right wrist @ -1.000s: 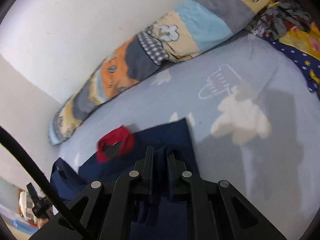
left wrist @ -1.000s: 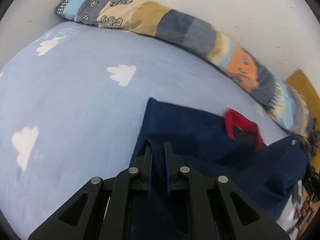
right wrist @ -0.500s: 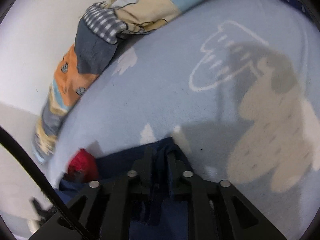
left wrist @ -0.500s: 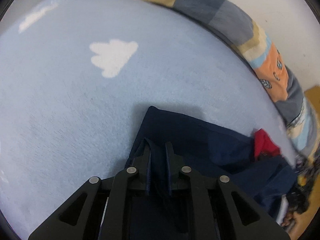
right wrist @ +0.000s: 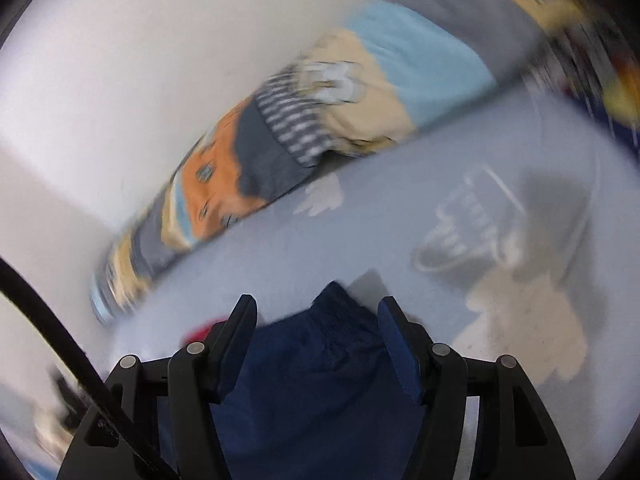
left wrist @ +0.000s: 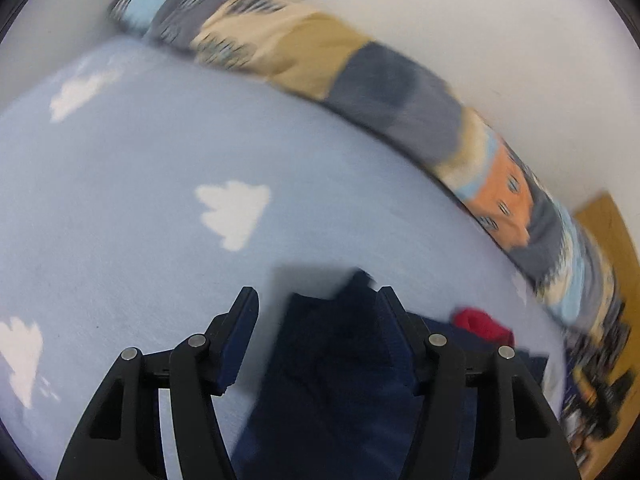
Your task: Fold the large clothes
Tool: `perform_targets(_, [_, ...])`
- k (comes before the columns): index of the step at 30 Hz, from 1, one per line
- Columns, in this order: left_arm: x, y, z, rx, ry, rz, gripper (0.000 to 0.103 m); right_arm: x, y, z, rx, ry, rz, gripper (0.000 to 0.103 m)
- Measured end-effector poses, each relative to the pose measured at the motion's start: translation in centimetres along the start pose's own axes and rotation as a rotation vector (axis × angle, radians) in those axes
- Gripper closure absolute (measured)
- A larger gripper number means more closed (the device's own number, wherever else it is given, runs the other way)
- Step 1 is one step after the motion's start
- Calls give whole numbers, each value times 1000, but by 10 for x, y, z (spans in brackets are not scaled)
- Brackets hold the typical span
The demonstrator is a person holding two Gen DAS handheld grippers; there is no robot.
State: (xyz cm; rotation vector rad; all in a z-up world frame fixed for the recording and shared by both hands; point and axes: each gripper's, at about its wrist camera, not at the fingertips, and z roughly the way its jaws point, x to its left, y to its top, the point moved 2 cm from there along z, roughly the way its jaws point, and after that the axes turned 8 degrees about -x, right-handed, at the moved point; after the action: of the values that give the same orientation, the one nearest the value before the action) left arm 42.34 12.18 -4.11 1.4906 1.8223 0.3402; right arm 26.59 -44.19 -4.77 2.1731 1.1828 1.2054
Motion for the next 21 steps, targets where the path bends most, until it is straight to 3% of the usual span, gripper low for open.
perform_targets(4, [-59,-55,-5,-29,-51,214,38,55,-57,21,78,31,-240,35])
perform_targets(7, [-80,-100,9,-12,27,399,38,70,-103,41,176,30,-373,35])
perform_targets(8, [-74,-108,15,-9,54,417,38,69,-112,45,198,20,-402,37])
perform_targets(10, [-55,-117,34,20,113,441,37,55,-131,60,238,-79,-502,45])
perform_targets(12, [-38,-118,36,7,97,431,32,32,-131,58,189,-154,-542,45])
perform_targets(14, [-40,-117,26,-7,126,442,33,22,-123,40,170,-231,-506,47])
perform_targets(15, [-46,-117,16,-15,116,456,33,25,-120,30,156,-231,-495,47])
perform_targets(18, [-72,-126,-12,-42,42,479,33,61,-132,10,140,-135,-568,47])
perform_targets(21, [-101,-146,-32,-46,-29,520,32,109,-164,-3,175,48,-643,46])
